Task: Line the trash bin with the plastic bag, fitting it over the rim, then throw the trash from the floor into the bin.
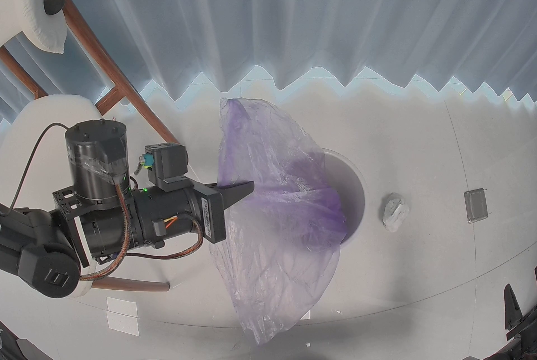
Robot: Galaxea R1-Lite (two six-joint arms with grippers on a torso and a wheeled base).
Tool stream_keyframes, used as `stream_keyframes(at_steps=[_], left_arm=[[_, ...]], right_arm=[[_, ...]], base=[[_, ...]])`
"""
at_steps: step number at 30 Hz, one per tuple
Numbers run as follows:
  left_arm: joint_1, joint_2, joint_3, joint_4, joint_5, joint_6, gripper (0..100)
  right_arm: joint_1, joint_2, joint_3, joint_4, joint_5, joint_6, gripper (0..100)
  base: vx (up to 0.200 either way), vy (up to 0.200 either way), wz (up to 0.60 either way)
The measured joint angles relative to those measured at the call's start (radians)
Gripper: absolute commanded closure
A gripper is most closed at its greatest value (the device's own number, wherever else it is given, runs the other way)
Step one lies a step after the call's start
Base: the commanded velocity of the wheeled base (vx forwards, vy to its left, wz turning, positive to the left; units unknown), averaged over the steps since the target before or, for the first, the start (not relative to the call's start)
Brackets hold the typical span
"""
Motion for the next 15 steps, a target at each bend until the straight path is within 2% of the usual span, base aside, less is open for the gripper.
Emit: stream_keyframes(at_steps=[5,9,15], left_arm=[[0.0,0.01,-0.037,0.053,0.059,0.0,100],[-0.005,0.026,-0.104,0.114,0.077,0.001,100],[-0.07,0.059,-0.2,0.243,0.09,0.001,100]], right_arm=[[0.0,0.0,0.0,0.0,-0.001,0.0,0],[0.001,0.0,0.0,0.0,-0.002,0.0,0],[0.001,0.0,0.0,0.0,-0.003,0.0,0]], base=[[0.0,0.0,0.0],[0.0,0.0,0.0],[0.2,0.0,0.0]])
